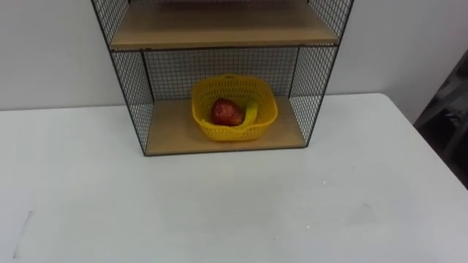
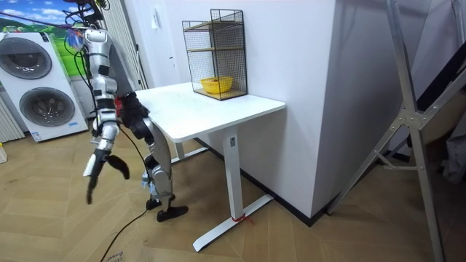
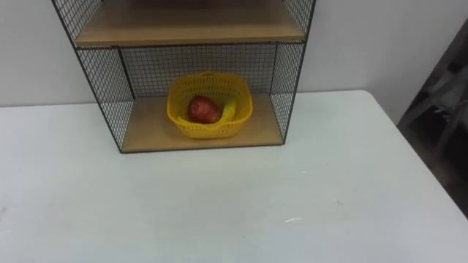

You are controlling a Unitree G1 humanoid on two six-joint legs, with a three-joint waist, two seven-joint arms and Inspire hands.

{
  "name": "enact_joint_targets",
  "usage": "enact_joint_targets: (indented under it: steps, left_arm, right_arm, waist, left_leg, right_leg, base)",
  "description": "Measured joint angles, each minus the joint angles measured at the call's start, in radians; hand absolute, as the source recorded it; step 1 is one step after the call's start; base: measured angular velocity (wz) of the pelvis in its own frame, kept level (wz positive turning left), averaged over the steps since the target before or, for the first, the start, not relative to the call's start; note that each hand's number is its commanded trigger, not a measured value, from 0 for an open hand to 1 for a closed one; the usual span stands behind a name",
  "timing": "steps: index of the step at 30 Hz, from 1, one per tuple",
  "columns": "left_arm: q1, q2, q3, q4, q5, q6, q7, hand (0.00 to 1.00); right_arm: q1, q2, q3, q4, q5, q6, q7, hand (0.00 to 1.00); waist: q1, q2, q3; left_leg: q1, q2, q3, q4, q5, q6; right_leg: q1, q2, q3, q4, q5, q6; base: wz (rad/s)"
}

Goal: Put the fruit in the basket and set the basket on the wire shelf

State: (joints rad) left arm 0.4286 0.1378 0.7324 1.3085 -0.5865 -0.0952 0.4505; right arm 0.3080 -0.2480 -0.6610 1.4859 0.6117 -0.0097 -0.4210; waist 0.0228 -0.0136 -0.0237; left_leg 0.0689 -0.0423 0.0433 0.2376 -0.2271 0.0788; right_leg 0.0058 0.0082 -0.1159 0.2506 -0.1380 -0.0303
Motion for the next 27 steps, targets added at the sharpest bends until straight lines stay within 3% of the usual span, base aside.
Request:
enact_joint_targets:
  steps: [1, 4, 6, 10, 13, 15, 18, 22, 27]
  left_arm:
    - [-0.013, 0.0, -0.071, 0.006, 0.124, 0.039, -0.045, 0.0]
    - [-0.052, 0.001, -0.188, 0.005, 0.372, 0.106, -0.13, 0.0]
    - [-0.104, 0.003, -0.267, -0.005, 0.467, 0.142, -0.167, 0.0]
    - [-0.2, 0.003, -0.382, -0.04, 0.609, 0.196, -0.243, 0.0]
    - [-0.227, 0.01, -0.491, -0.09, 0.691, 0.219, -0.276, 0.0]
    - [-0.222, 0.009, -0.529, -0.091, 0.717, 0.223, -0.292, 0.0]
    - [-0.229, 0.008, -0.584, -0.092, 0.733, 0.252, -0.317, 0.0]
    - [-0.229, 0.009, -0.635, -0.094, 0.743, 0.265, -0.359, 0.0]
    - [-0.219, 0.008, -0.659, -0.114, 0.748, 0.271, -0.392, 0.0]
  right_arm:
    - [-0.02, 0.007, 0.039, -0.001, -0.042, 0.024, 0.019, 0.0]
    - [-0.074, 0.017, 0.181, -0.002, -0.149, 0.072, 0.053, 0.0]
    - [-0.106, 0.017, 0.284, -0.006, -0.174, 0.103, 0.081, 0.0]
    - [-0.153, 0.019, 0.346, -0.046, -0.284, 0.136, 0.147, 0.0]
    - [-0.173, 0.026, 0.441, -0.085, -0.396, 0.158, 0.19, 0.0]
    - [-0.181, 0.032, 0.488, -0.093, -0.463, 0.165, 0.213, 0.0]
    - [-0.197, 0.04, 0.526, -0.094, -0.565, 0.175, 0.248, 0.0]
    - [-0.204, 0.044, 0.562, -0.138, -0.655, 0.181, 0.304, 0.0]
    - [-0.193, 0.064, 0.643, -0.147, -0.737, 0.184, 0.348, 0.0]
  waist:
    - [-0.007, 0.0, -0.0001]
    - [-0.009, -0.003, 0.0003]
    - [-0.006, -0.007, 0.0028]
    - [-0.019, -0.009, 0.0054]
    - [-0.019, -0.011, 0.0129]
    - [-0.02, -0.011, 0.0162]
    - [-0.021, -0.006, 0.032]
    - [-0.021, 0.0, 0.0357]
    - [-0.019, 0.003, 0.0331]
  left_leg:
    - [0.0, 0.001, -0.001, 0.0, 0.0, 0.0]
    - [0.016, 0.002, 0.002, -0.013, 0.002, -0.003]
    - [0.029, 0.003, 0.005, -0.018, 0.003, -0.004]
    - [0.033, 0.007, 0.01, -0.019, 0.017, -0.023]
    - [0.033, 0.012, 0.028, -0.021, 0.021, -0.015]
    - [0.033, 0.014, 0.035, -0.023, 0.02, -0.015]
    - [0.033, 0.014, 0.035, -0.023, 0.02, -0.015]
    - [0.026, 0.014, 0.034, -0.024, 0.02, -0.015]
    - [0.029, 0.014, 0.033, -0.023, 0.02, -0.015]
  right_leg:
    - [0.008, -0.002, -0.01, -0.013, 0.005, 0.001]
    - [0.03, -0.005, -0.018, -0.034, 0.014, 0.001]
    - [0.039, -0.004, -0.017, -0.041, 0.018, -0.002]
    - [0.05, 0.002, -0.017, -0.064, 0.027, -0.007]
    - [0.044, 0.011, 0.003, -0.065, 0.033, -0.009]
    - [0.045, 0.013, 0.01, -0.065, 0.034, -0.011]
    - [0.04, 0.013, 0.009, -0.065, 0.033, -0.011]
    - [0.028, 0.013, 0.008, -0.062, 0.031, -0.012]
    - [0.032, 0.012, 0.006, -0.059, 0.03, -0.013]
  base:
    - [0.18]
    - [0.14]
    - [0.0]
    - [-0.01]
    - [-0.19]
    - [-0.17]
    - [0.0]
    - [0.0]
    - [0.0]
